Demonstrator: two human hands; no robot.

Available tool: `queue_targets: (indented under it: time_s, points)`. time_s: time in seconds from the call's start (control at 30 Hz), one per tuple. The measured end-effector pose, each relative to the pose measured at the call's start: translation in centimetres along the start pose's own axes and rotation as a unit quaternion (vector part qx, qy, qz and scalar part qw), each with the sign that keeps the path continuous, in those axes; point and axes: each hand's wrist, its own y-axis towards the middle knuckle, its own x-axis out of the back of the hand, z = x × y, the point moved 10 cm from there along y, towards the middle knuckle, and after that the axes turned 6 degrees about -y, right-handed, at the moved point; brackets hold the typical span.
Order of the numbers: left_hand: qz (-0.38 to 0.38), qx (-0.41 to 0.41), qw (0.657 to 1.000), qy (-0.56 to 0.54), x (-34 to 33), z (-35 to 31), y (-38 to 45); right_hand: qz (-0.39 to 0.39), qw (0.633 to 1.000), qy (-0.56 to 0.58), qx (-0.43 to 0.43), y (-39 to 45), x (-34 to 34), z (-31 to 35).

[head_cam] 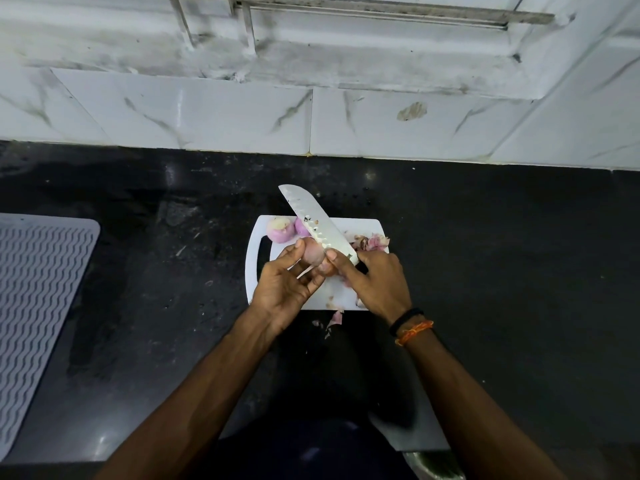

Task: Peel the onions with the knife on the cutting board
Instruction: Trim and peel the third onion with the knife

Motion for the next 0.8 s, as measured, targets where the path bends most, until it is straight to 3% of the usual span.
queue_targets:
  time_s: [0.33, 0.6, 0.8]
  points:
    - [0.0, 0.002, 0.998, 0.061, -0.3, 0.3, -0.1, -0.029, 0.995, -0.084, 0.045, 1.3, 0.8, 1.2]
    - [-0.092, -0.01, 0.995, -0.038, 2.0, 0.3, 1.1, 0.031, 0.994, -0.021, 0.1, -0.1, -0.1, 2.8]
    - [-0.064, -0.02, 0.996, -0.062, 1.2, -0.8, 1.5, -0.014, 0.998, -0.049, 0.029, 0.2, 0.3, -0.7]
